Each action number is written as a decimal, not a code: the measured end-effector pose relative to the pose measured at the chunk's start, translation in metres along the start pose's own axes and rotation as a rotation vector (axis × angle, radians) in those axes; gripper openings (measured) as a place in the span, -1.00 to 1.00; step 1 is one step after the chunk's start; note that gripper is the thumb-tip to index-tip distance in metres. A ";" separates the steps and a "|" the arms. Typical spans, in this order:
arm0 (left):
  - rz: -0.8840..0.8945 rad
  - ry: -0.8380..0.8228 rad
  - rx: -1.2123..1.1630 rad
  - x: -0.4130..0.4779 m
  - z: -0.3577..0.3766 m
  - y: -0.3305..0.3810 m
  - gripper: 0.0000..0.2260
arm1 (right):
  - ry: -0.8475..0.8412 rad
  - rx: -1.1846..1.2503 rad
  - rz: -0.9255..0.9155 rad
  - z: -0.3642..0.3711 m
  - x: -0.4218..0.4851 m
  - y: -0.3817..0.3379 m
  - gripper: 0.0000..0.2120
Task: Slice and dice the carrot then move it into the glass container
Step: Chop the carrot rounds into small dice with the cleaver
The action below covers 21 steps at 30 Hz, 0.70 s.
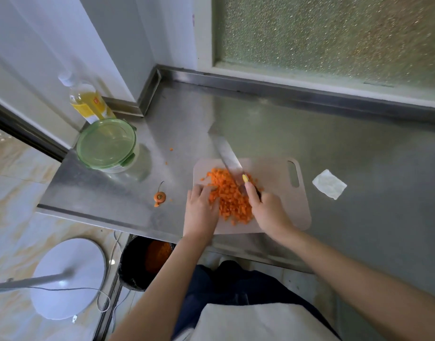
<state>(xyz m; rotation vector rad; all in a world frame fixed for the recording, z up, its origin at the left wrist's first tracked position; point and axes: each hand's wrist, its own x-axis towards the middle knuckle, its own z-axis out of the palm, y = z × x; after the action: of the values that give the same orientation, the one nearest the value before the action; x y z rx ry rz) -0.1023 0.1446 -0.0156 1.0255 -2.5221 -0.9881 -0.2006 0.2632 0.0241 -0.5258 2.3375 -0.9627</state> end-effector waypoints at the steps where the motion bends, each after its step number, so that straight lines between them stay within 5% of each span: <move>1: 0.055 0.000 0.026 0.007 0.001 0.004 -0.79 | 0.025 0.004 0.016 -0.007 0.004 0.002 -0.43; 10: 0.303 -0.401 0.447 0.067 0.021 0.034 -0.62 | 0.142 -0.058 0.090 -0.040 0.024 0.027 -0.41; 21: 0.462 -0.548 0.552 0.085 0.024 0.048 -0.56 | 0.131 -0.047 0.127 -0.043 0.020 0.027 -0.42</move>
<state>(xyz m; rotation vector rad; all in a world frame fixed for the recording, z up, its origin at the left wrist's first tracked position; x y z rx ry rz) -0.1999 0.1235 -0.0037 0.2281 -3.3746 -0.4817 -0.2465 0.2929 0.0227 -0.3369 2.4823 -0.9100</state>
